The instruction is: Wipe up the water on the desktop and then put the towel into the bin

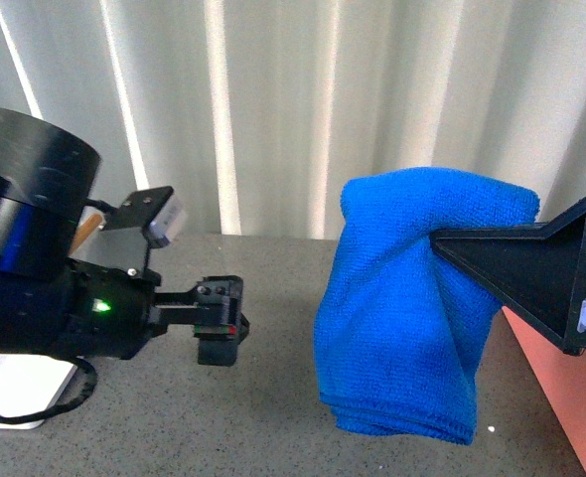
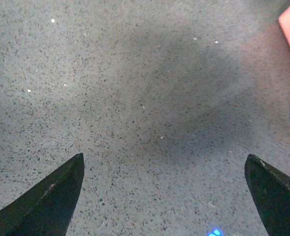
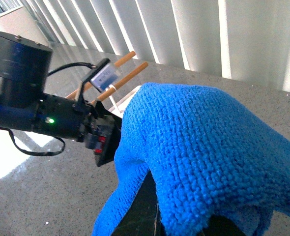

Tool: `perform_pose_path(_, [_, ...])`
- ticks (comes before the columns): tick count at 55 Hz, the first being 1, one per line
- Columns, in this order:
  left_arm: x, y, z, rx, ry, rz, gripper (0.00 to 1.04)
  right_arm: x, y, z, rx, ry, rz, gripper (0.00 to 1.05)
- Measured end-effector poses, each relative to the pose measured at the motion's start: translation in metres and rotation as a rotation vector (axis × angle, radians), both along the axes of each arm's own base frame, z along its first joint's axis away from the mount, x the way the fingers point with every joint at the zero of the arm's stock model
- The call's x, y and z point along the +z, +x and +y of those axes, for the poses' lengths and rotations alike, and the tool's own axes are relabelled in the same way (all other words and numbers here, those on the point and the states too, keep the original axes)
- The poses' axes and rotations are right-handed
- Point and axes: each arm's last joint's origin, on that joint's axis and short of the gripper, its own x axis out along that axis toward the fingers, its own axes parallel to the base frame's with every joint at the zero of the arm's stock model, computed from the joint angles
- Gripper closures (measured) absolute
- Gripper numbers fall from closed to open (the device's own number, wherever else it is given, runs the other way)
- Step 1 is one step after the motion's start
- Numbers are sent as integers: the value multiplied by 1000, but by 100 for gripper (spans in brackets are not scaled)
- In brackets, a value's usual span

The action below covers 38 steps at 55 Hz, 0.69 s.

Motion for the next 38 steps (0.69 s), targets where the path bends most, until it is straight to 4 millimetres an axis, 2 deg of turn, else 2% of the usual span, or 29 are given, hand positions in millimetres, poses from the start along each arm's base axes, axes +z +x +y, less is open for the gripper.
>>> perform_pose_path(17, [51, -68, 57, -29, 50, -117, 7, -3, 3, -7, -32, -7, 9, 101])
perform_pose_path(25, [80, -108, 98, -10, 48, -202, 7, -3, 4, -13, -45, -7, 16, 101])
perform_pose_path(31, [91, -143, 122, 23, 53, -246, 7, -4, 6, -19, -68, -11, 27, 101])
perform_pose_path(35, [84, -163, 132, 320, 167, -495, 24, -2, 7, -20, -69, -14, 25, 101])
perform_pose_path(38, [81, -174, 129, 402, 166, -637, 37, -1, 7, -21, -69, -17, 24, 101])
